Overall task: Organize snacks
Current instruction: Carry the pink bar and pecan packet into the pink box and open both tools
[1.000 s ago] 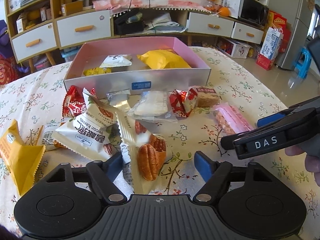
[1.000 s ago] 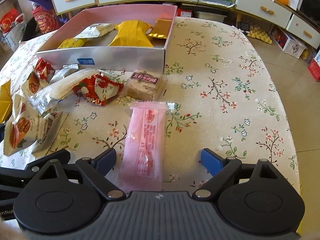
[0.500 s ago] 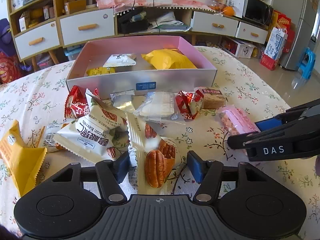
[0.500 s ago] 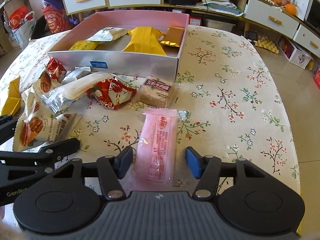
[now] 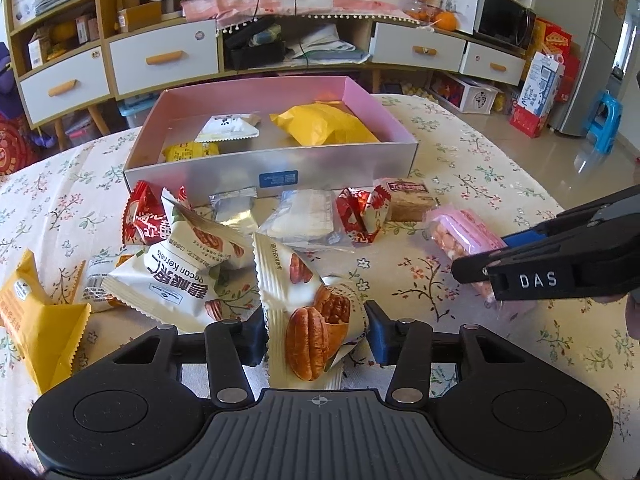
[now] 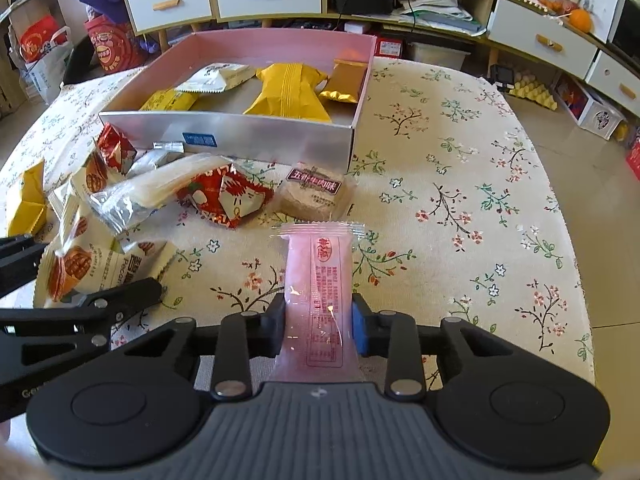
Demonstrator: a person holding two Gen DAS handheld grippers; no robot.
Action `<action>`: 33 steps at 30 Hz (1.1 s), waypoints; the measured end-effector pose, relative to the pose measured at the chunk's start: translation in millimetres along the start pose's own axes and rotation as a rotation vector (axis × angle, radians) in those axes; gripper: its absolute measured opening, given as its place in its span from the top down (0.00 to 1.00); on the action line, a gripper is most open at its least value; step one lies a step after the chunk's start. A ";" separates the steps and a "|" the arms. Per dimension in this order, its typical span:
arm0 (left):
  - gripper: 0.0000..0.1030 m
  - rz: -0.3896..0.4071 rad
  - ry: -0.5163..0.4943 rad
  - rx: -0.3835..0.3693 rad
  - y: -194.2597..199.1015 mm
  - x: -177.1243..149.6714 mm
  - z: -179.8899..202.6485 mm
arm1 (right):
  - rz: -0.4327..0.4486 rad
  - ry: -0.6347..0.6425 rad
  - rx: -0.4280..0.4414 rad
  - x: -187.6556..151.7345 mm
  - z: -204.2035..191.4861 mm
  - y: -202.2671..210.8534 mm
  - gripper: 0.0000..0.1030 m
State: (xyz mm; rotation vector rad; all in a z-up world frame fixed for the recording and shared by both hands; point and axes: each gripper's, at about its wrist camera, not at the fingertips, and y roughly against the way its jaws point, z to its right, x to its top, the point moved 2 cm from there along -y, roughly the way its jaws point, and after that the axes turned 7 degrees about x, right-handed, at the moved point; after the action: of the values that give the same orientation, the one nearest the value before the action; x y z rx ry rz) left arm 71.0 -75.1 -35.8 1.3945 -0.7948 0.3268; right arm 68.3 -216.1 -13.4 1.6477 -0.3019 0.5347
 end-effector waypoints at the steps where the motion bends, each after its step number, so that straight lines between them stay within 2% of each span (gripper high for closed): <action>1: 0.56 0.001 -0.002 -0.002 0.9 0.4 0.5 | 0.004 -0.002 0.001 0.6 0.5 1.3 0.72; 18: 0.56 0.032 -0.025 -0.058 25.1 13.9 8.7 | 0.093 -0.024 0.021 18.2 4.5 24.8 0.72; 33: 0.57 0.098 0.010 -0.085 48.3 37.5 5.5 | 0.178 -0.060 0.031 46.6 8.9 42.6 0.72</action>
State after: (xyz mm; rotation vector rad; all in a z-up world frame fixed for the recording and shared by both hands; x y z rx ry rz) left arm 64.9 -80.5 25.0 1.2759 -0.8606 0.3717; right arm 88.9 -226.2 46.1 1.6785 -0.4899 0.6276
